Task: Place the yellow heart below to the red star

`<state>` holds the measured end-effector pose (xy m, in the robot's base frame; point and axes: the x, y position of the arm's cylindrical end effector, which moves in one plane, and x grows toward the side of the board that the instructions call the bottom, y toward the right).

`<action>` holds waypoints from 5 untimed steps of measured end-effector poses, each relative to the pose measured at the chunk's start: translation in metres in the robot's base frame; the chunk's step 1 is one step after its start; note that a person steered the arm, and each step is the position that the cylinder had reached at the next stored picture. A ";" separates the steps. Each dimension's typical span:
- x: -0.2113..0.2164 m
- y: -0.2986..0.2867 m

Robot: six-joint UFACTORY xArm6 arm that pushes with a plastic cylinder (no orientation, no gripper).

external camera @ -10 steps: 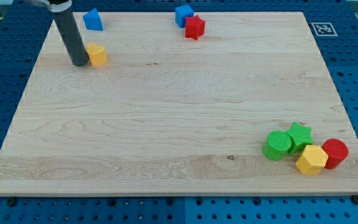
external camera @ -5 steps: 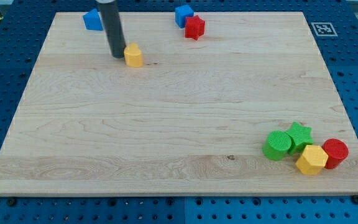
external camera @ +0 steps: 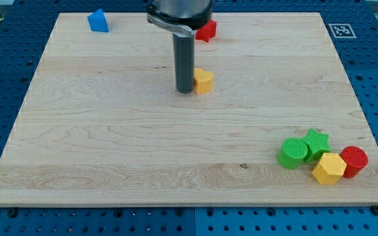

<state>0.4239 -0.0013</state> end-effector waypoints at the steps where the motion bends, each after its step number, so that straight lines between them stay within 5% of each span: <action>1: 0.021 0.019; 3: 0.036 0.026; 5: 0.008 0.027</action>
<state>0.4323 0.0261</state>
